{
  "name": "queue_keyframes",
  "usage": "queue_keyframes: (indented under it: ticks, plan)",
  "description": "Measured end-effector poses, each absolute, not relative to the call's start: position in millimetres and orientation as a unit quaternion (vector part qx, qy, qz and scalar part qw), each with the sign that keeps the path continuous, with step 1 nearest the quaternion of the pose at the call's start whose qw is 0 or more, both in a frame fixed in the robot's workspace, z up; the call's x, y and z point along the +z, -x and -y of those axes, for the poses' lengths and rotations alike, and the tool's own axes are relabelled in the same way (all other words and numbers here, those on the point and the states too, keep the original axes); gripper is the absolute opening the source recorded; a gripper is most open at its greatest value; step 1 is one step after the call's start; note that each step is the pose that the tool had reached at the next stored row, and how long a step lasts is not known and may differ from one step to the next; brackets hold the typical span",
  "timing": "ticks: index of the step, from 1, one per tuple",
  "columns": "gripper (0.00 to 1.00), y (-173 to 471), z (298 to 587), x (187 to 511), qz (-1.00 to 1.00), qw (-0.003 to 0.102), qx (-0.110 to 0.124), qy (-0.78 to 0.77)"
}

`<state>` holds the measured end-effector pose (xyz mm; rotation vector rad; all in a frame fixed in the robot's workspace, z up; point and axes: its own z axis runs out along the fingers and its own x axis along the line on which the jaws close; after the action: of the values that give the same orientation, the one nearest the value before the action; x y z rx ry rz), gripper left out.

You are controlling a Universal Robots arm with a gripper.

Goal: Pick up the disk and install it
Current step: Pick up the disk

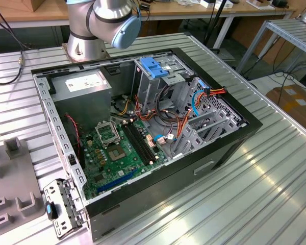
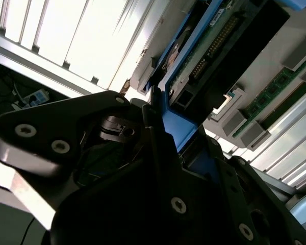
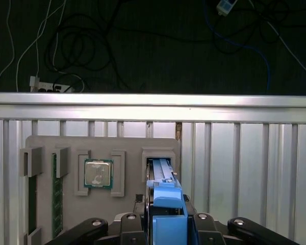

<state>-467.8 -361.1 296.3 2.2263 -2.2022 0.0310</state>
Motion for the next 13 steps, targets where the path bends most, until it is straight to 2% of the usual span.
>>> queue_keyframes:
  ticks: [13]
  plan:
    - [0.37,467.8,361.1,296.5,0.703,0.005,0.010,-0.711]
